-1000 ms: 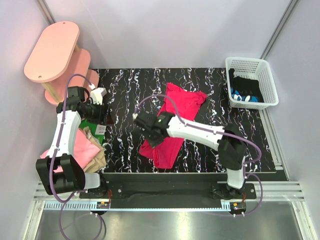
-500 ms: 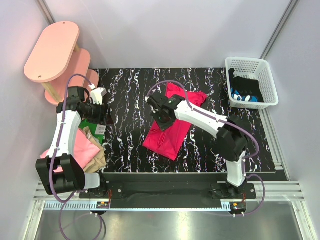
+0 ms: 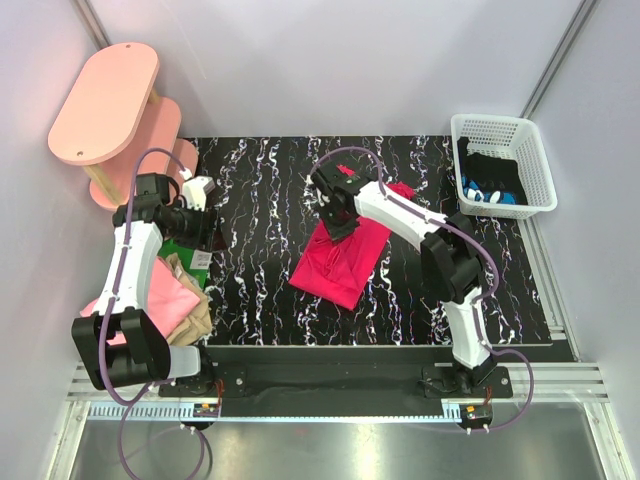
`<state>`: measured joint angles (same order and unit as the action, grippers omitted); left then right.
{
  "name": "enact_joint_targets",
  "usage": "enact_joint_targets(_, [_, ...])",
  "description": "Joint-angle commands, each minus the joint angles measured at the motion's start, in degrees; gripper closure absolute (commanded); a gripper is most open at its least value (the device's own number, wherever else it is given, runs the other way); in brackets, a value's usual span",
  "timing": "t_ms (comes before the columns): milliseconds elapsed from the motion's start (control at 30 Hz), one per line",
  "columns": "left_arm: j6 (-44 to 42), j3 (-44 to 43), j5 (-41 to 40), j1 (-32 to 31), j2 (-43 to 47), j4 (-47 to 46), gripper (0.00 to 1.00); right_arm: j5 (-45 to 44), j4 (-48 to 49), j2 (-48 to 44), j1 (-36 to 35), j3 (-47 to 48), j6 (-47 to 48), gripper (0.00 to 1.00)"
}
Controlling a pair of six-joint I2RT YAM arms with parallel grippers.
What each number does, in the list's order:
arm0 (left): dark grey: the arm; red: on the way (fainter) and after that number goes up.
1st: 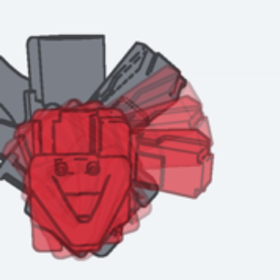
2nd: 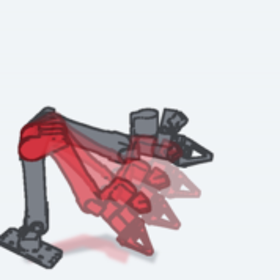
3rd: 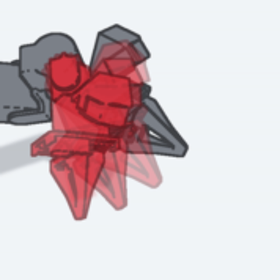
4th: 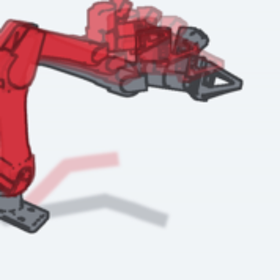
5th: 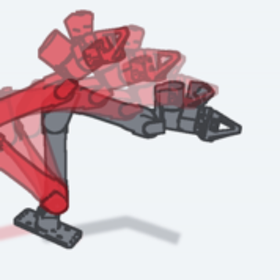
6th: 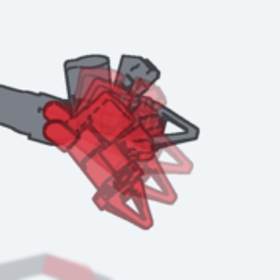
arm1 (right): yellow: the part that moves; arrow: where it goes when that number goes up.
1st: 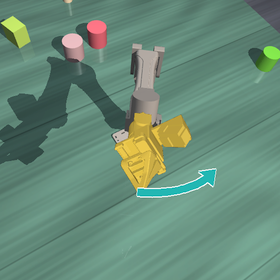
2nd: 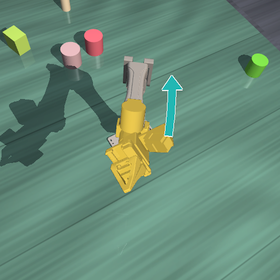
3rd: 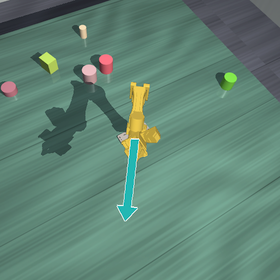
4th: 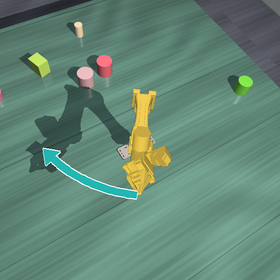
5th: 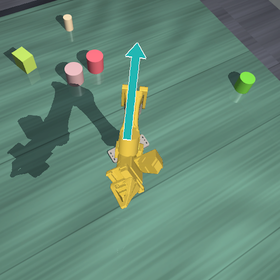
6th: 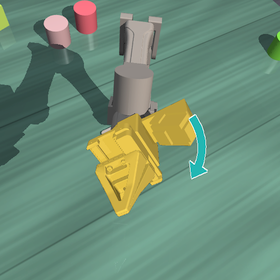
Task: Fold and stack the t-shirts
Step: Fold the folded rectangular tshirt in 1/3 of the way
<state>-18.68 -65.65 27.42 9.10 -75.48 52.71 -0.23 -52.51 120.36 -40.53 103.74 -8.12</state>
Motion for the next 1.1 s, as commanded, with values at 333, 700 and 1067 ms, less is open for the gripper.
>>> enact_joint_targets(333, [-3.21,1.84,1.32,0.13,1.48,-0.85,0.3,-7.67,-1.54,9.37,7.39,11.03,-1.55,0.46])
enact_joint_targets(700, [-4.44,1.75,1.67,0.13,2.18,1.34,0.3,-24.67,-16.92,8.15,8.81,26.96,-7.79,0.22])
enact_joint_targets(1067, [-2.86,1.66,1.76,-4.71,2.97,2.49,0.29,-19.73,1.79,-11.37,-6.93,-8.19,-9.1,0.19])
